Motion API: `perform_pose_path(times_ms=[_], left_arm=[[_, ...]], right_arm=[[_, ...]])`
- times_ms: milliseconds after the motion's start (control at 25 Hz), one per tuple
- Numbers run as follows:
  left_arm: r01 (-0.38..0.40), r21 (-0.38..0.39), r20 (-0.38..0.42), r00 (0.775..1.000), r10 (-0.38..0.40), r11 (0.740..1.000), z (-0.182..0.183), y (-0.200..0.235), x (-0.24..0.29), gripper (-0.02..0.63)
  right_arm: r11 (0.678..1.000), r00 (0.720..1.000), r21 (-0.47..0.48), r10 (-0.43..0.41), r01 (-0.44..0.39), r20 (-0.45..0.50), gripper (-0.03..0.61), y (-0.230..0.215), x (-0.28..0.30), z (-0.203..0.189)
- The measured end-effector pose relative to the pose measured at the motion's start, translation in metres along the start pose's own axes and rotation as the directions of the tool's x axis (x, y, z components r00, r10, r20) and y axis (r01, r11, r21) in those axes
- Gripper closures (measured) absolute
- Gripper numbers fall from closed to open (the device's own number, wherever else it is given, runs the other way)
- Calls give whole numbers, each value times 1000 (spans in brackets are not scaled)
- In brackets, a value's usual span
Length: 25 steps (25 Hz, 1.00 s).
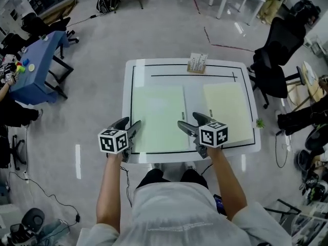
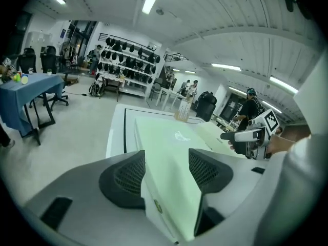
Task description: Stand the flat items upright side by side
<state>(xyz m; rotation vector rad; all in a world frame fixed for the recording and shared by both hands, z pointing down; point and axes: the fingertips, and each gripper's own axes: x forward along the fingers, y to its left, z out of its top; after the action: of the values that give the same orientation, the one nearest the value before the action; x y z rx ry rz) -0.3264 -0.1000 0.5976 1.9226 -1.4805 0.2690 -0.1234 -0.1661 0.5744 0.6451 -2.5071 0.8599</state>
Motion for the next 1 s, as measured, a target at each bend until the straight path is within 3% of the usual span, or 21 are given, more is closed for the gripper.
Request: perform_pose_path(times_ms=[240,480,680,880,1000], left_arm=[[125,-51,-78,989,-129,991,-16,15,25,314],[248,-141,-103,959,-264,958,-23,19,45,287],[294,-177,-134,938,-319,939,-31,24,58,276],[339,-251,-127,917,-378,907,-35,23,66,270],[350,-271,-130,910,-395,897,-35,23,69,270]], right_arm=[[996,997,68,-62,65,-42,176,-18,27,-17],[989,992,115,-82,92,-92,164,-29,45,-33],[986,990,147,-60,78,-126,161,-31,62,-43],[992,980,95,-69,88,-186,157,-36,76,-55],[988,984,147,-19,46,-177,149,-39,80,-58]])
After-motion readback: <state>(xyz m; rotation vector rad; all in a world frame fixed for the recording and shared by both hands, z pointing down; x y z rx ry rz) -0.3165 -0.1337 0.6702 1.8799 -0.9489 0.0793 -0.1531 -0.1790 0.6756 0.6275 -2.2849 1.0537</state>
